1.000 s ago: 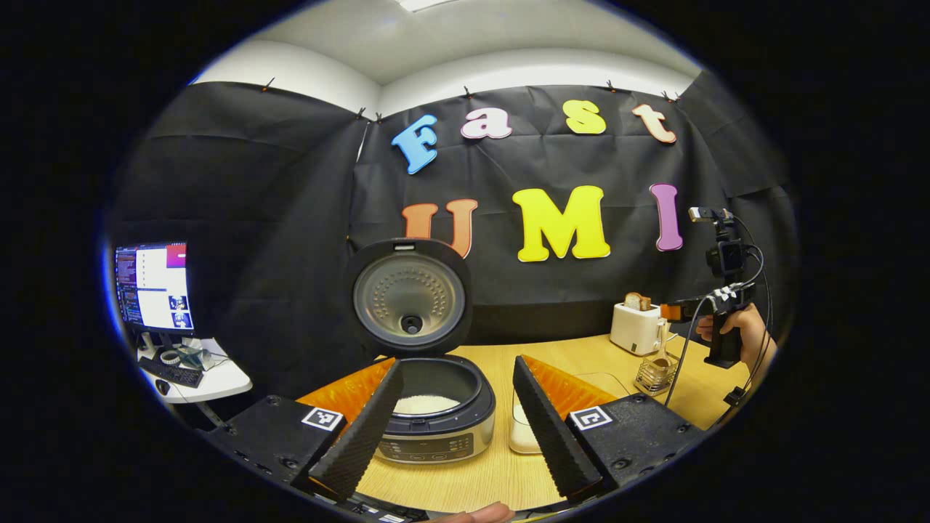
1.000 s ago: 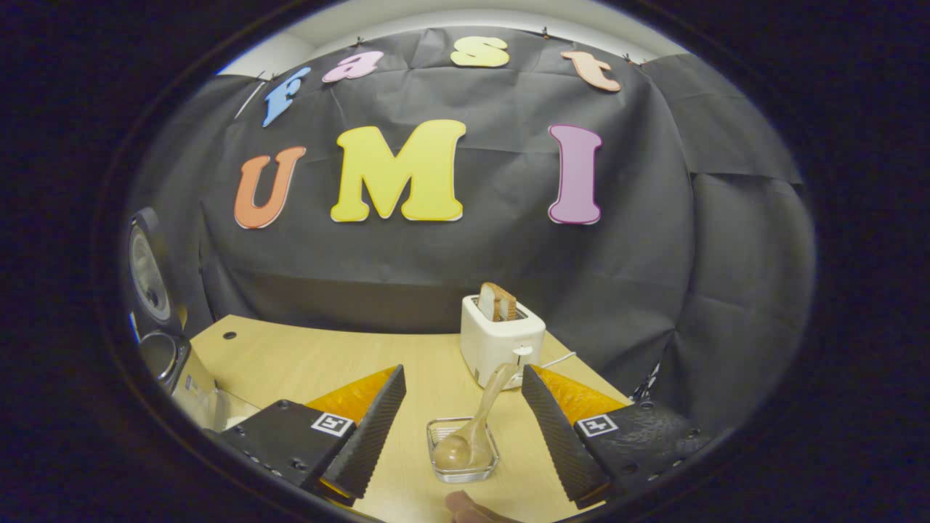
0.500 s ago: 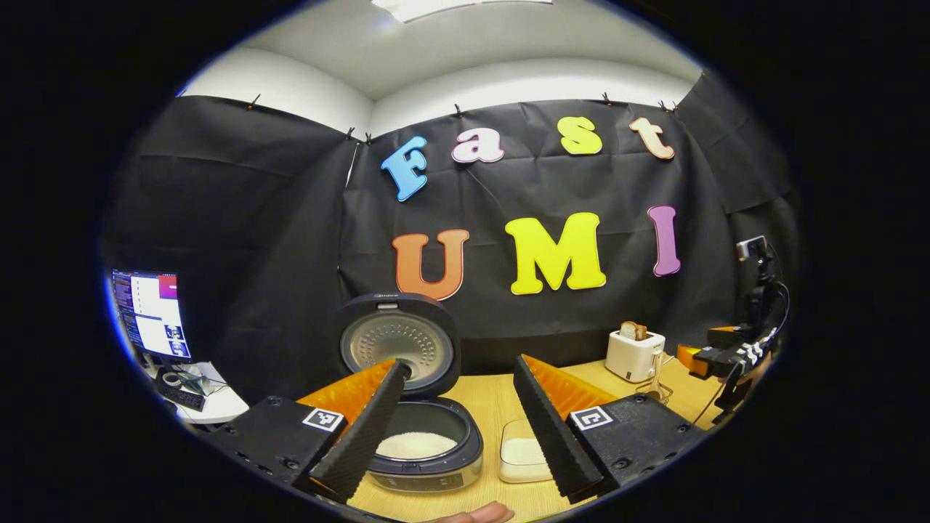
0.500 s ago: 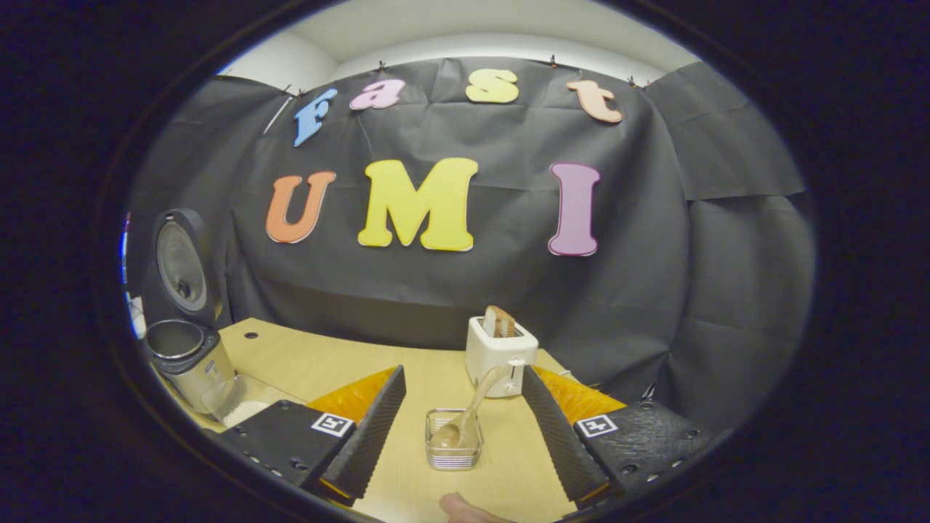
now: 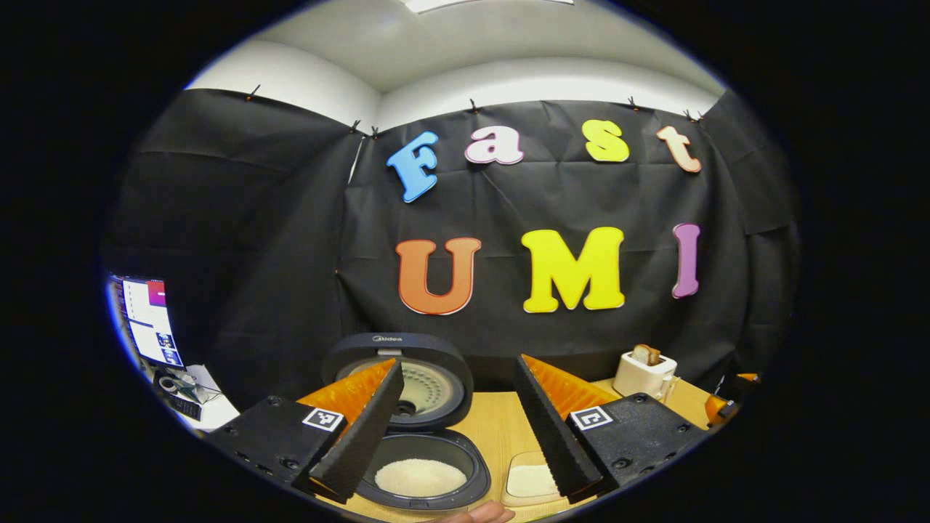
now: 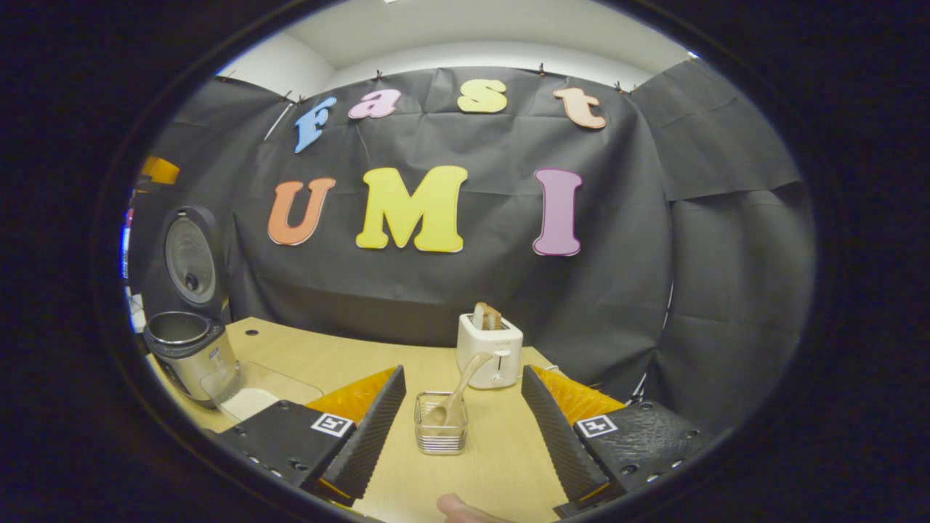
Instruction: Close the left gripper, press the button to open the rice cooker; take a wooden spoon from the chopstick holder with the right hand, scoop a spoonful of rice and pour it into the rice cooker, then put the wooden spoon back into the chopstick holder.
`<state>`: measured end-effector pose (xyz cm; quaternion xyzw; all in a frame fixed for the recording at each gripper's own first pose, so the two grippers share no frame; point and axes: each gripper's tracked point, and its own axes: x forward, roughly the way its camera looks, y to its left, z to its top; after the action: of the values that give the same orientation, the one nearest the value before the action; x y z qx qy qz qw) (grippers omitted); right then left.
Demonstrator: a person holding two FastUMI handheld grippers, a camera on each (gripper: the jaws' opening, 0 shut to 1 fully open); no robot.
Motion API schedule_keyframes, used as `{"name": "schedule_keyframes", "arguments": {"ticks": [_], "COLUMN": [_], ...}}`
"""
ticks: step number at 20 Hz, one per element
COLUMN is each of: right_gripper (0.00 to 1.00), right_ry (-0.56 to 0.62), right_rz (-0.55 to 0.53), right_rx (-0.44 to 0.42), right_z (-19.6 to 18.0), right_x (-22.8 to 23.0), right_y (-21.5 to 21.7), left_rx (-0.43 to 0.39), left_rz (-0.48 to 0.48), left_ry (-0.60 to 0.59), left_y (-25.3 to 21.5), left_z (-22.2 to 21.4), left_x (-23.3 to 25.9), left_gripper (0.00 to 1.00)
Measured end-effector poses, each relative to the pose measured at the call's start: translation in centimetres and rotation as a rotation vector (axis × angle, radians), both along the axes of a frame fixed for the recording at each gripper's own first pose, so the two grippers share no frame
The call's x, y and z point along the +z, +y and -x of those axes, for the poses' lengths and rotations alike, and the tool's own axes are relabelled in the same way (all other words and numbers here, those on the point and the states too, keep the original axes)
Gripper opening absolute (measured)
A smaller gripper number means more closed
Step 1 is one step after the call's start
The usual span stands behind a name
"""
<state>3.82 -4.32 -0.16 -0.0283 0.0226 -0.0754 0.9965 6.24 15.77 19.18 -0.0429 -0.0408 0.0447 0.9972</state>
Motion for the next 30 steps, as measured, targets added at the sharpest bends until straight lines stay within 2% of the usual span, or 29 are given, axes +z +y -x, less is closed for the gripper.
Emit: {"name": "schedule_keyframes", "arguments": {"ticks": [4,7,8,11,15,16,19,21,23,30], "right_gripper": [0.95,0.95,0.95,0.96,0.96,0.95,0.96,0.95,0.95,0.95], "right_ry": [0.021,0.045,0.051,0.033,0.066,0.073,0.074,0.073,0.076,0.078], "right_rz": [-0.045,-0.064,-0.064,-0.074,-0.096,-0.099,-0.099,-0.104,-0.110,-0.092], "right_rx": [0.043,0.072,0.083,0.106,0.134,0.147,0.164,0.162,0.171,0.194], "right_z": [1.0,1.0,0.9,0.3,-0.7,-0.7,-0.9,-0.9,-0.8,-0.2], "right_x": [-1.5,-2.7,-2.9,-3.0,-4.7,-4.8,-4.9,-5.0,-5.0,-4.8], "right_y": [0.6,1.4,1.7,2.2,2.9,3.2,3.4,3.4,3.7,4.5], "left_rx": [0.077,0.112,0.119,0.133,0.103,0.118,0.124,0.122,0.120,0.114], "left_rz": [0.045,0.032,0.038,0.036,0.052,0.039,0.012,-0.015,-0.010,-0.042], "left_ry": [-0.039,-0.035,-0.027,-0.040,-0.088,-0.081,-0.027,-0.046,-0.058,-0.128], "left_y": [3.8,6.2,6.9,8.9,10.5,11.3,11.3,11.1,11.0,9.9], "left_z": [-4.8,-8.6,-9.9,-13.0,-16.4,-17.0,-17.8,-17.8,-17.5,-13.8], "left_x": [1.8,1.6,1.1,0.8,0.7,0.2,-1.4,-1.2,-1.2,-1.7], "left_gripper": [0.97,0.97,1.00,0.97,0.97,1.00,0.97,0.96,1.00,0.98]}}
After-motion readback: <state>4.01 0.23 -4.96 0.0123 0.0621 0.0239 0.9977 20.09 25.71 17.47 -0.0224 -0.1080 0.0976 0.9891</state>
